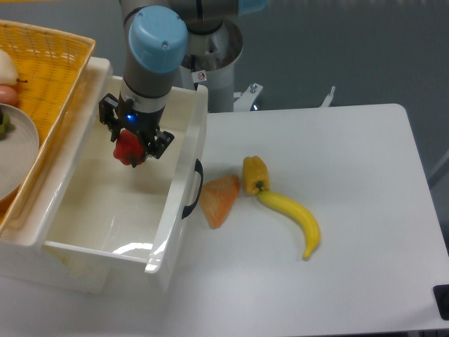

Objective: Place the red pepper in the upper white drawer

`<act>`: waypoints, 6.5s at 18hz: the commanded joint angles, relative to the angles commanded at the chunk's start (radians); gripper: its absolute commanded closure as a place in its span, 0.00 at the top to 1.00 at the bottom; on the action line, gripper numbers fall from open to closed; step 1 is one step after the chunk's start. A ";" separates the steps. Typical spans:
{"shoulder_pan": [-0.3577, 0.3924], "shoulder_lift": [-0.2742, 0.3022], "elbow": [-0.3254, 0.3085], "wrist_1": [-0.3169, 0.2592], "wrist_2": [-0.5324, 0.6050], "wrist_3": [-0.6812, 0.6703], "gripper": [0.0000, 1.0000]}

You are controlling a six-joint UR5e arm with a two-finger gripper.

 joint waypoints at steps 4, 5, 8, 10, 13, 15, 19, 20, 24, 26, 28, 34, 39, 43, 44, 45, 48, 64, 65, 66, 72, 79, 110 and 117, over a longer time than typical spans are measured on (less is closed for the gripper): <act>-0.002 0.000 0.000 -0.003 0.000 0.000 0.54; -0.002 0.000 0.000 -0.003 0.000 0.000 0.54; -0.002 0.000 0.000 -0.003 0.000 0.000 0.54; -0.002 0.000 0.000 -0.003 0.000 0.002 0.54; -0.003 -0.002 0.000 -0.003 0.000 0.003 0.54; -0.003 -0.002 0.000 -0.003 0.000 0.003 0.54; -0.003 -0.008 0.000 -0.003 0.000 0.003 0.54; -0.003 -0.008 0.000 -0.003 0.000 0.002 0.54; -0.003 -0.008 -0.002 -0.002 0.000 0.002 0.54; -0.003 -0.008 -0.002 -0.003 0.000 0.002 0.54; -0.003 -0.008 -0.002 -0.003 0.000 0.002 0.54; -0.003 -0.009 -0.003 -0.002 0.000 0.002 0.55; -0.003 -0.015 -0.006 -0.002 0.000 0.002 0.57; -0.003 -0.020 -0.006 -0.002 0.000 0.002 0.59; -0.003 -0.018 -0.003 0.000 0.000 0.002 0.59; -0.003 -0.018 -0.003 0.000 0.000 0.002 0.60; -0.003 -0.018 -0.003 0.000 0.000 0.003 0.65; -0.003 -0.017 -0.003 0.000 0.002 0.003 0.77; -0.003 -0.017 -0.003 0.000 0.002 0.003 0.77; -0.003 -0.015 -0.002 0.000 0.002 0.003 0.77; 0.008 -0.009 0.012 -0.008 0.002 0.005 0.70; 0.029 0.023 0.017 -0.031 0.002 0.006 0.68; 0.301 0.126 0.052 -0.198 0.185 0.672 0.72; 0.336 0.112 0.051 -0.160 0.242 0.675 0.80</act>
